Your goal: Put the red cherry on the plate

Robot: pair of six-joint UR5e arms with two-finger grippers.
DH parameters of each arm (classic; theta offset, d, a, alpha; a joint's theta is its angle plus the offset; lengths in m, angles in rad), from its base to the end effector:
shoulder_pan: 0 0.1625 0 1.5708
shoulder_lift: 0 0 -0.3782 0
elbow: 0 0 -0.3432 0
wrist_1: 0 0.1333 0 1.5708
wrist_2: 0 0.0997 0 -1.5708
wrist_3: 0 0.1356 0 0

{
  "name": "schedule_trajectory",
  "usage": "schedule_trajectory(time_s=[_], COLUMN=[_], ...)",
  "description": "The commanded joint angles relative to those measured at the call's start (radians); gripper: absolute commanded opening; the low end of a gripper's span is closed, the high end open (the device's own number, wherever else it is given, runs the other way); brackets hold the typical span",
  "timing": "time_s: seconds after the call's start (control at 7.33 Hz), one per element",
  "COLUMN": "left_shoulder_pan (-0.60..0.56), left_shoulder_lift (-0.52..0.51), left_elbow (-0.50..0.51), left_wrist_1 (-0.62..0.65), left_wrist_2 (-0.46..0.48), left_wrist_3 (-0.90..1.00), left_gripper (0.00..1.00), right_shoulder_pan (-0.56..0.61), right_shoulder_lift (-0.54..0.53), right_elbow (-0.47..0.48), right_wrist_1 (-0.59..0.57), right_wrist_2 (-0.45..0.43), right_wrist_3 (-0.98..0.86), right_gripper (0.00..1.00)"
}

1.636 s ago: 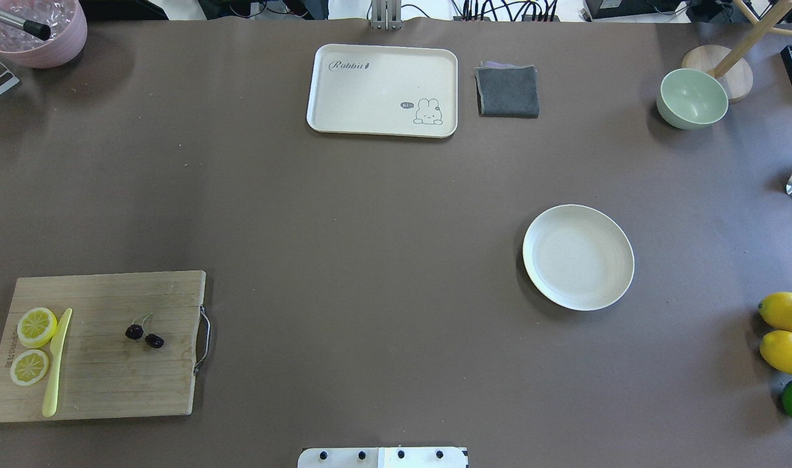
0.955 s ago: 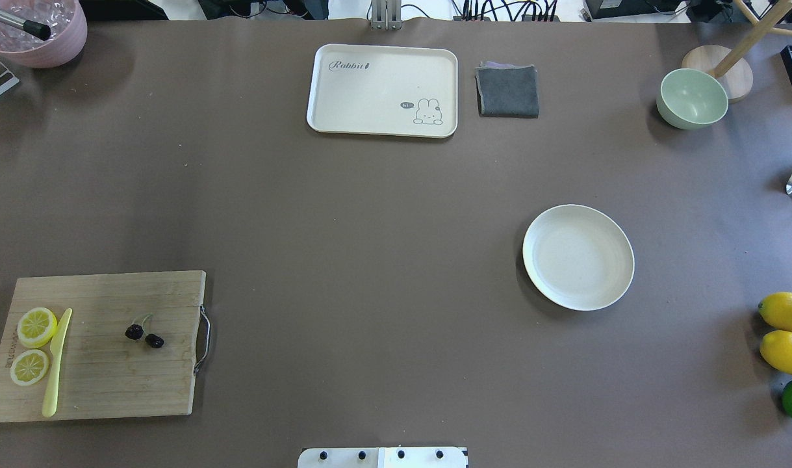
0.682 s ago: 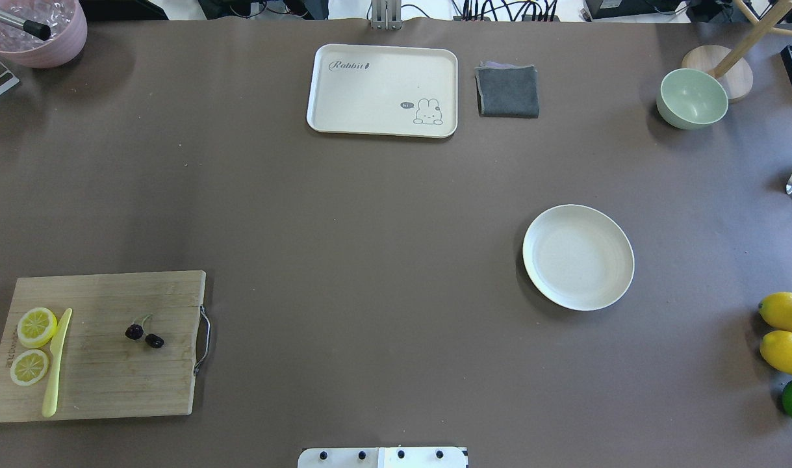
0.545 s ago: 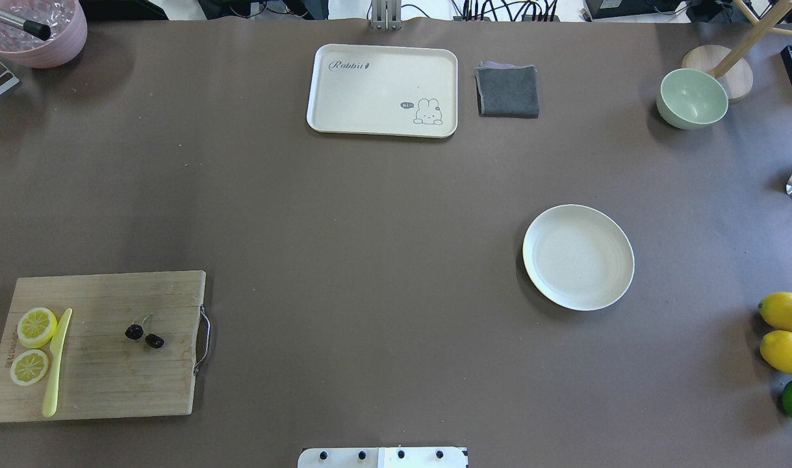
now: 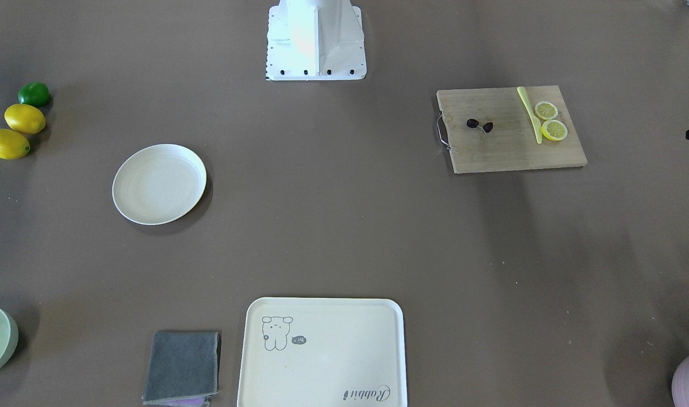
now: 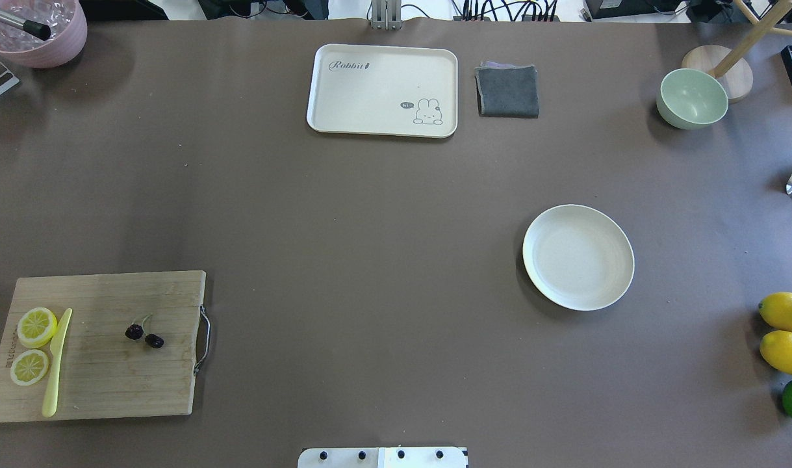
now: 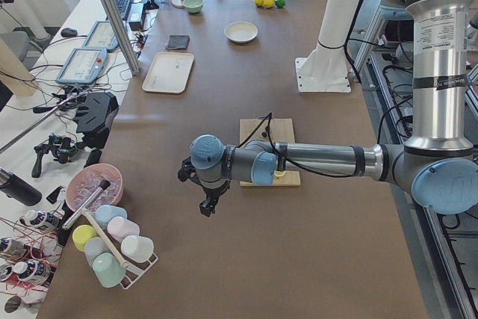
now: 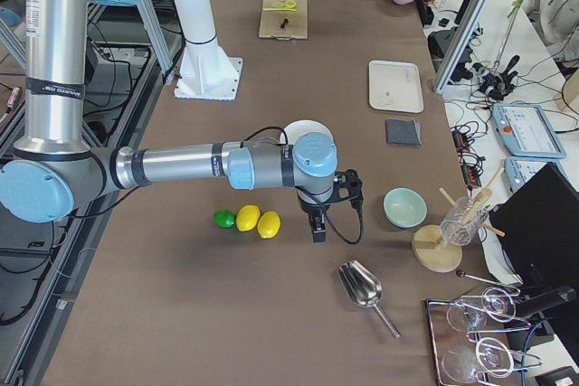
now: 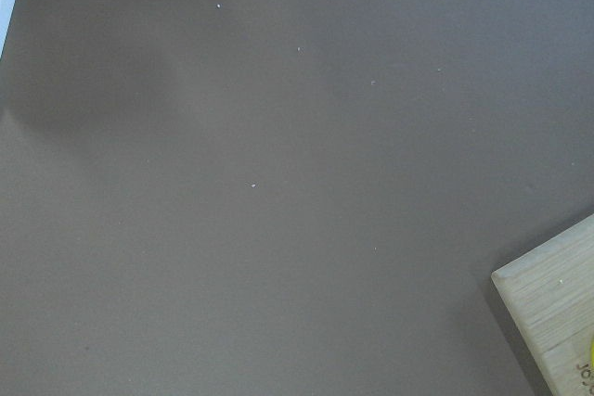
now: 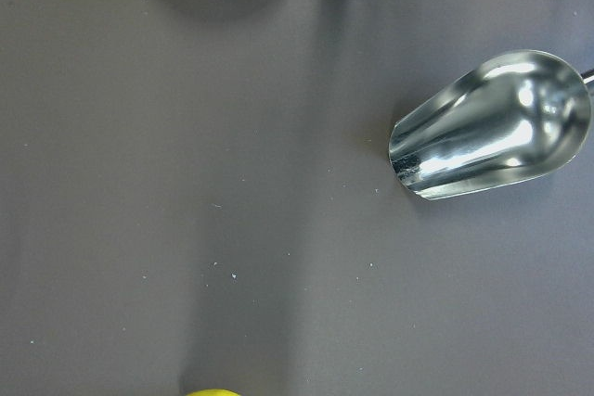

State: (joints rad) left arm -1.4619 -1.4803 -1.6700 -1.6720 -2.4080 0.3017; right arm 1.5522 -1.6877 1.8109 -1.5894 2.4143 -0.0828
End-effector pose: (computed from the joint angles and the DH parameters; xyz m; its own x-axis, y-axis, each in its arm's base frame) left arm 0.0130 -0.4191 0.6155 0.5950 0.4404 -0.6723 -0.2983 0.8978 0.3241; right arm 0.0245 -0.4056 0.5752 0.6595 -0.1723 0.7317 0.0733 0.9835 0.1655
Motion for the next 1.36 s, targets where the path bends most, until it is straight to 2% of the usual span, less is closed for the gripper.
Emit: schedule_trajectory(time_s=[0.0,1.23], left_shoulder_pan=[0.003,0.015], left_shoulder_lift=[-0.003,-0.024], left_elbow=[0.019,0.027], left_wrist_1=[-0.003,-0.023], left_wrist_2=[-0.006,0.000], left_wrist_3=[-0.001,-0.001], left_gripper=[0.98,0.98], right_shoulder_pan=[-0.001,-0.001], right_shoulder_lift=[0.002,0.011], right_elbow=[-0.001,0.004], right_wrist_1=[0.000,0.000], right_wrist_2=[0.002,0.003], right_wrist_3=[0.000,0.003], right_gripper=[1.00,1.00])
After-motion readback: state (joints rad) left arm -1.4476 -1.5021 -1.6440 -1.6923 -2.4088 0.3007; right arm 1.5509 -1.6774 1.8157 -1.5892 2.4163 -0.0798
